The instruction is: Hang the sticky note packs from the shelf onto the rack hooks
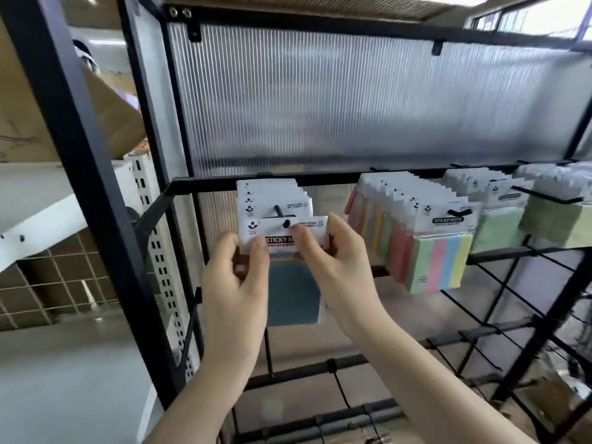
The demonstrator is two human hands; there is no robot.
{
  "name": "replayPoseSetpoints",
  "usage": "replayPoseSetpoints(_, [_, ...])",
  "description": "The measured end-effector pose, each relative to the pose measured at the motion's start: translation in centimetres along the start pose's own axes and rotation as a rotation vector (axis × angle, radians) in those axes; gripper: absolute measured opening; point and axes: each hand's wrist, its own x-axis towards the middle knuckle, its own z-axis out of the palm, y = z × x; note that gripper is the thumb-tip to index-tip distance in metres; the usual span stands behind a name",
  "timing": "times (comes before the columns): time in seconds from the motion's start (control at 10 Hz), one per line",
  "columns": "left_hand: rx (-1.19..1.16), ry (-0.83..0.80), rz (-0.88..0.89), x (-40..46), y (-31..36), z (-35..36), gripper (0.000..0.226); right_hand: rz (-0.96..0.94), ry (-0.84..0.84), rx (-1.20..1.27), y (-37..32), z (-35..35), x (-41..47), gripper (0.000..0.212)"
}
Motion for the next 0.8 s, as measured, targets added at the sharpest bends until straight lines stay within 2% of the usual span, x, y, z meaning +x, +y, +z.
replayPoseSetpoints(0.1, [0.048, 0.03, 0.013, -0.1, -0.5, 0.1, 0.011, -0.042, -0.004, -0.033, 0.4, -0.1, -0.1, 0.031])
replayPoseSetpoints(0.2, [0.088, 0.075, 0.011, 0.1, -1.0, 0.1, 0.011, -0.043, 0.015, -0.064, 1.1, -0.1, 0.0, 0.015])
replayPoseSetpoints(0.3, [0.096, 0.098, -0.012, 0.3, -1.4, 0.2, 0.015, 0.013, 0.043, -0.084, 2.0, 0.1, 0.1, 0.009])
replayPoseSetpoints(0.5, [0.173, 0.113, -0.043, 1.1, -2.7, 0.6, 0.022, 0.073, 0.152, -0.141, 3.1, 0.5, 1.0, 0.027])
replayPoseSetpoints(0.7, [0.245, 0.123, -0.052, 1.2, -3.0, 0.8, 0.022, 0.156, 0.084, -0.22, 3.1, 0.1, 1.0, 0.036])
replayPoseSetpoints(0.8, [0.25, 0.158, 0.048, 0.1, -1.7, 0.4, 0.022, 0.026, 0.099, -0.338, 2.5, -1.1, -0.8, 0.037])
